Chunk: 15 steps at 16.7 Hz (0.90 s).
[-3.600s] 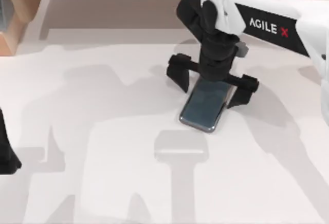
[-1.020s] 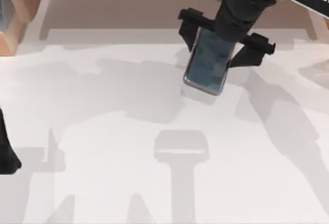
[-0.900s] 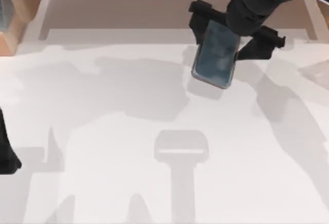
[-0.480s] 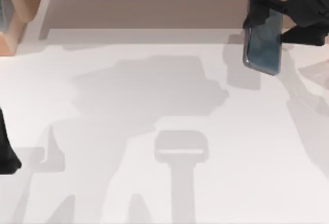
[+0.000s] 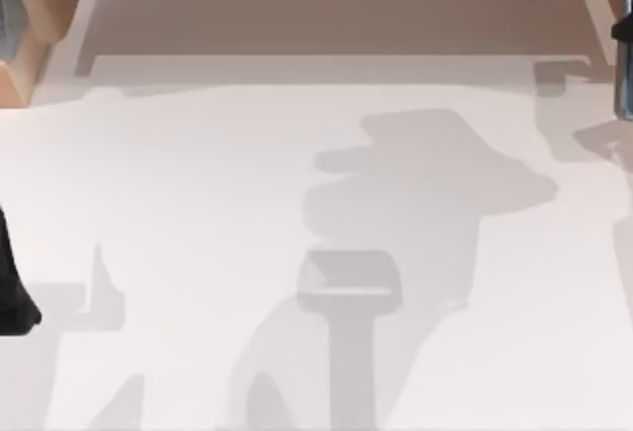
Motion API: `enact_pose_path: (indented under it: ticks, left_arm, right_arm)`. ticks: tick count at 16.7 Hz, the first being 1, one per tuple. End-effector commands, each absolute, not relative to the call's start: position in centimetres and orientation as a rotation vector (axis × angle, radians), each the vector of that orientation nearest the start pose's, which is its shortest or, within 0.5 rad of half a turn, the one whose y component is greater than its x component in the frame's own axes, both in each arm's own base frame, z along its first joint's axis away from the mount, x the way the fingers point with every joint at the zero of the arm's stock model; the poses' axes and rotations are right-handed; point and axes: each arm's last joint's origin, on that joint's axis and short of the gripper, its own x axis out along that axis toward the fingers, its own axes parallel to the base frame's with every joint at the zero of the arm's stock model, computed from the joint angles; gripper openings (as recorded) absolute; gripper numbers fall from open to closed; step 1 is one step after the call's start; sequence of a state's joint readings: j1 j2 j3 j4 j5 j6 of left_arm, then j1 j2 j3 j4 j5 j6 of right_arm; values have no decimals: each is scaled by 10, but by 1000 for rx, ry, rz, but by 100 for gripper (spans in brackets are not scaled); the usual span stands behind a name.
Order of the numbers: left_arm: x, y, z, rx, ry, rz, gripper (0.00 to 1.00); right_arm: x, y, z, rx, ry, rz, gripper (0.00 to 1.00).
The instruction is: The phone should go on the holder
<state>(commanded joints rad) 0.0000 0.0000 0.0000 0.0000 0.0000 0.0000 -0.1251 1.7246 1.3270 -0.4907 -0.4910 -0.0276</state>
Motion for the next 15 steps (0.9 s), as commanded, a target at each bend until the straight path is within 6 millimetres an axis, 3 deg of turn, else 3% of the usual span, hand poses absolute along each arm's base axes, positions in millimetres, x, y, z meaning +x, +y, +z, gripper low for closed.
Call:
enact_pose_path:
  ticks: [8, 11, 15]
  left_arm:
    - [106, -1, 160, 0, 0, 0, 100]
    - [106, -1, 160, 0, 0, 0, 100]
    - [106, -1, 160, 0, 0, 0, 100]
  right_arm:
    - [332, -126, 235, 5, 538, 355, 0]
    - [320, -147, 227, -52, 481, 341, 0]
    - [314, -155, 224, -77, 456, 334, 0]
